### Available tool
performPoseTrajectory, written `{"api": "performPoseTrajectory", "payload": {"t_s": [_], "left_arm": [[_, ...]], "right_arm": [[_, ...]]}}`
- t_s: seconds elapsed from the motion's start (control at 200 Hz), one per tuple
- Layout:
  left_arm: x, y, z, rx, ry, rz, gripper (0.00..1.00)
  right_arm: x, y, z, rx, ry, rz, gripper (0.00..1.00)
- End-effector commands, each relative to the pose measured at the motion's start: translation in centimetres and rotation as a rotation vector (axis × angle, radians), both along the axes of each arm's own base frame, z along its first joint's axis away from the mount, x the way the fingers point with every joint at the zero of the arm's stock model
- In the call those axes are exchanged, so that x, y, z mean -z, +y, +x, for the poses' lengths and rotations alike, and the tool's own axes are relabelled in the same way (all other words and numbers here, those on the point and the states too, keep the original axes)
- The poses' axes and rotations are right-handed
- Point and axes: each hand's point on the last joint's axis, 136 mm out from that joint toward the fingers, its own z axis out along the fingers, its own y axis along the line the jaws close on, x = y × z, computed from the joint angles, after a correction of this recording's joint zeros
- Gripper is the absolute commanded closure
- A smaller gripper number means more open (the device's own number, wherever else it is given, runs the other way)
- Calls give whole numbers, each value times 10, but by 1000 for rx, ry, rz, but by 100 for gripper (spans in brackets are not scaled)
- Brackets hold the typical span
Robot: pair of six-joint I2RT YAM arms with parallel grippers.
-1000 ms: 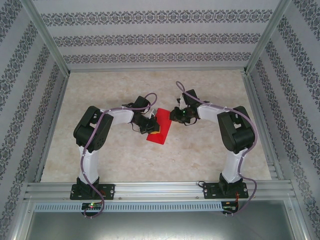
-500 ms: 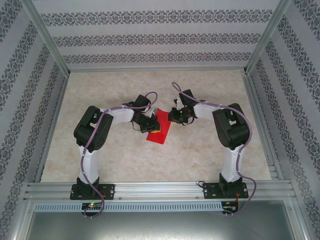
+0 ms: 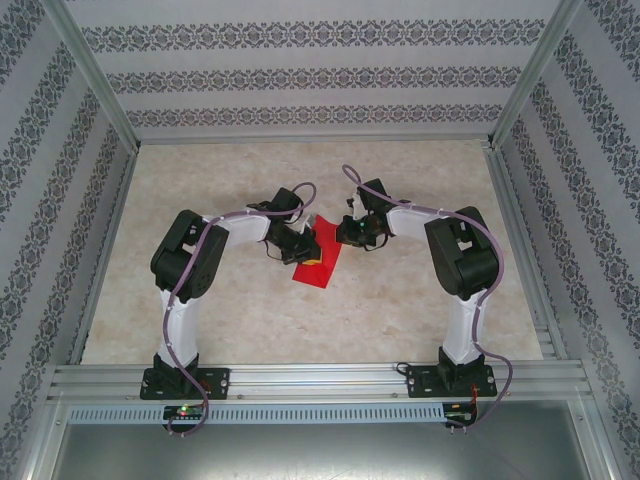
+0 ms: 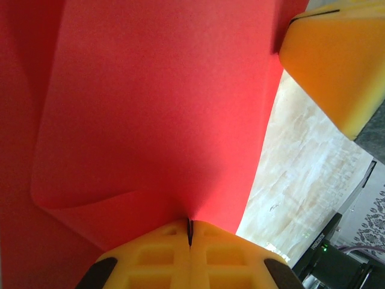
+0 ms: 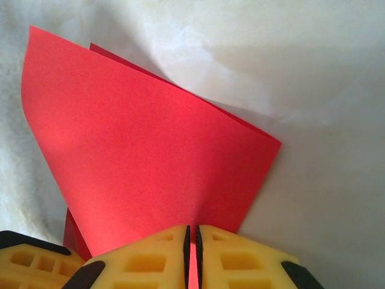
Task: Fold a paper plane with a square sheet of paper (pick it up from the middle)
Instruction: Fold the triangle a second time at the center of the table.
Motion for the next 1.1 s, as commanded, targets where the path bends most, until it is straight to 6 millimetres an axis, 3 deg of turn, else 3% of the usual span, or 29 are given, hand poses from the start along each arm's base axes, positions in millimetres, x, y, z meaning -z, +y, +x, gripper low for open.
{"api": "performPoseTrajectory", "payload": {"t_s": [0.0,0.555,0.839,1.094], "left_arm": [[3,-2,0,26,-9,23,96],[-7,-8,1,36,-23,13,96],[-19,-10,-12,57,-29,14,95],[-10,-5,-19,55,-22,51,95]], "right_arm": [[10,-1,-7,-19,21,-43,86],[11,-7,-8,-23,18,-65,86],[-16,-1,-1,-15,-39,20,80],[-24,0,-5,-7,-47,50,80]]}}
